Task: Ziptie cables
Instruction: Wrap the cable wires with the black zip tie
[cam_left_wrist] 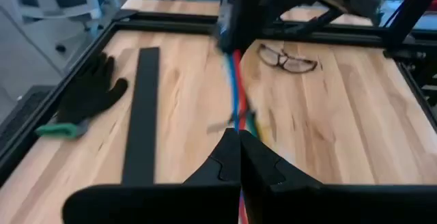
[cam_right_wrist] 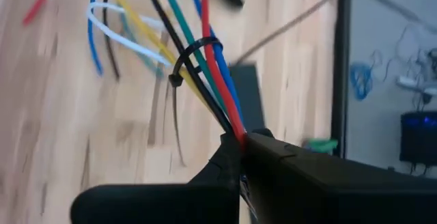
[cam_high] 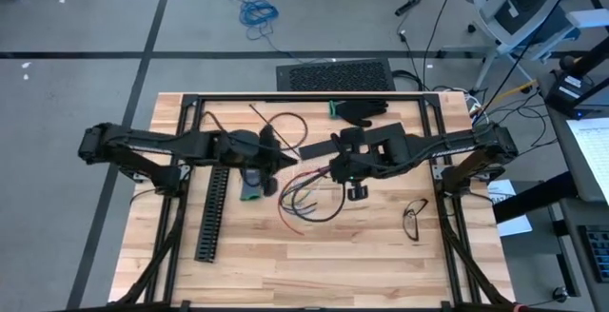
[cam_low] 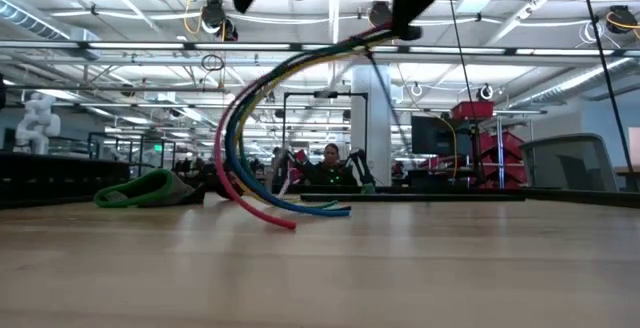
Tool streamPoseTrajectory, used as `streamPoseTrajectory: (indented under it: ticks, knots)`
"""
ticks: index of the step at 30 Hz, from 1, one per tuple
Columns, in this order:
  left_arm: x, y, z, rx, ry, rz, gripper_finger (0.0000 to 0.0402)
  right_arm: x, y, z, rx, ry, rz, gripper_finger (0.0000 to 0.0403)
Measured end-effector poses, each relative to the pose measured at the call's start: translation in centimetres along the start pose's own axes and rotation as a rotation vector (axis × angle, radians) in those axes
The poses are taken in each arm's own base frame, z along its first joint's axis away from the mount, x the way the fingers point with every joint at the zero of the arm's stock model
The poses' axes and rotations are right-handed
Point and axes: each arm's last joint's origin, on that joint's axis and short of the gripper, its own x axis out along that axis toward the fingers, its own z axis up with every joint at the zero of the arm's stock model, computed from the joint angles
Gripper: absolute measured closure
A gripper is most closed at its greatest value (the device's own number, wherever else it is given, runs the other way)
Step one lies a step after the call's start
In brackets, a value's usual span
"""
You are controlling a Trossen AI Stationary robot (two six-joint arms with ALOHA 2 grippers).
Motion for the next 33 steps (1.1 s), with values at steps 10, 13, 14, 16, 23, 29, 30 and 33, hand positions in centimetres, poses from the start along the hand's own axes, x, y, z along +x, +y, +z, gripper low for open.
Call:
streamPoseTrajectory:
  ticks: [10, 13, 14, 16, 23, 29, 30, 33]
  knots:
    - [-8.2, 1.7, -1.2, 0.051, 0.097, 0.241, 0.0401, 1.4, -4.7, 0.9, 0.107, -0.084, -0.240, 0.0403]
    - [-10.2, 2.1, -1.0, 0.060, 0.036, 0.313, 0.0401, 1.5, -7.5, 2.3, 0.226, -0.272, -0.316, 0.0403]
    - [-10.8, 2.2, -0.9, 0.054, 0.012, 0.325, 0.0401, 1.2, -8.4, 2.9, 0.276, -0.358, -0.320, 0.0403]
    - [-12.0, 2.4, -0.9, 0.044, -0.021, 0.346, 0.0401, -0.2, -9.9, 4.1, 0.355, -0.545, -0.298, 0.0403]
    - [-14.6, 2.8, -1.0, 0.026, -0.103, 0.394, 0.0401, -7.1, -10.8, 6.5, 0.344, -0.830, -0.245, 0.0401]
    - [-16.1, 3.1, -1.3, 0.005, -0.141, 0.407, 0.0401, -4.5, -7.0, 4.0, 0.337, -0.408, -0.083, 0.0401]
    - [-16.2, 3.1, -1.3, 0.003, -0.141, 0.407, 0.0401, -3.3, -5.9, 3.2, 0.346, -0.313, -0.051, 0.0401]
    - [-16.2, 3.1, -1.5, 0.008, -0.121, 0.408, 0.0401, 0.8, -2.0, 1.1, 0.386, -0.127, 0.035, 0.0401]
